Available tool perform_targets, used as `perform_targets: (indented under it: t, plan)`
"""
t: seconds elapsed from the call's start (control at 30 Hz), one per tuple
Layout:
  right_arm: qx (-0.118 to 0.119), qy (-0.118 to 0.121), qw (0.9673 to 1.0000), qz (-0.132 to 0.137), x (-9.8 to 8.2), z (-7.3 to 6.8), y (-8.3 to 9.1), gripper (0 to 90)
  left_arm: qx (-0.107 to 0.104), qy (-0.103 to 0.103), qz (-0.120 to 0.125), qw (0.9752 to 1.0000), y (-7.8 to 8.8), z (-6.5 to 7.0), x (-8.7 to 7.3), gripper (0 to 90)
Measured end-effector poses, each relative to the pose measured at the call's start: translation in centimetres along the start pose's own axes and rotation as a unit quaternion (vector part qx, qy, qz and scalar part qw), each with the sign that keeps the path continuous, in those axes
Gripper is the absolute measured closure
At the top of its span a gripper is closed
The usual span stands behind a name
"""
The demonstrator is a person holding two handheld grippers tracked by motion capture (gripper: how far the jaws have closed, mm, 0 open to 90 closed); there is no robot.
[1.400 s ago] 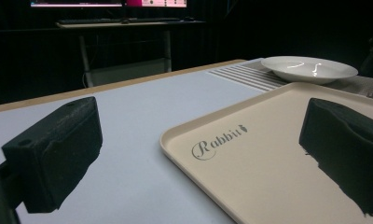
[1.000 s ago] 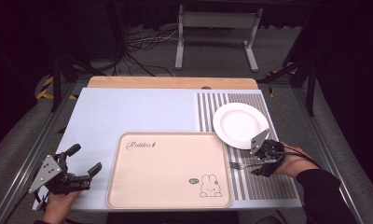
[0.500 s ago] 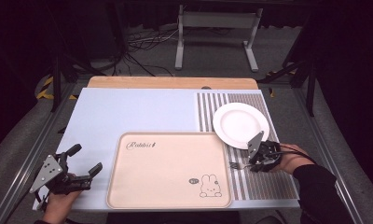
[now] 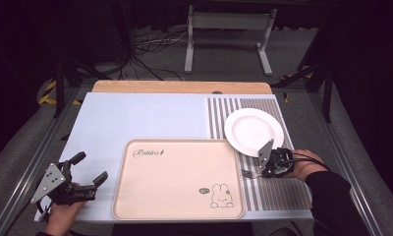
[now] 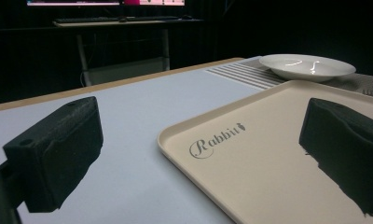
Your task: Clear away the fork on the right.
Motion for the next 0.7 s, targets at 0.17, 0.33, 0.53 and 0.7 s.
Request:
perform_targets:
  t: [0.17, 0.33, 0.53, 0.7]
  plan:
    - [0.0, 0.006, 1.0, -0.003, 0.0, 0.0, 0.0, 86.1, 0.001, 0.001, 0.0, 1.0, 0.0, 0.0, 0.0, 0.2]
    - [-0.002, 0.006, 1.0, -0.003, 0.1, -0.1, 0.0, 86.1, 0.001, 0.002, -0.001, 1.0, 0.0, 0.0, 0.0, 0.2]
    - [-0.004, 0.01, 0.9999, -0.003, 0.3, -0.2, 0.2, 86.2, 0.001, 0.005, 0.001, 1.0, 0.0, -0.1, 0.0, 0.2]
    - [-0.017, 0.01, 0.9997, 0.016, 0.5, -0.3, 1.1, 86.3, 0.001, 0.004, 0.001, 1.0, 0.0, 0.0, 0.0, 0.2]
Point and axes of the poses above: each handheld gripper's, and its own axes: y roughly backward along the jaws, x roughly out of its top, z roughly to its right, the point moved 1 cm from there along -y, roughly forward along the jaws, and after that the axes turned 6 degrees about -z, right-handed, at the moved point
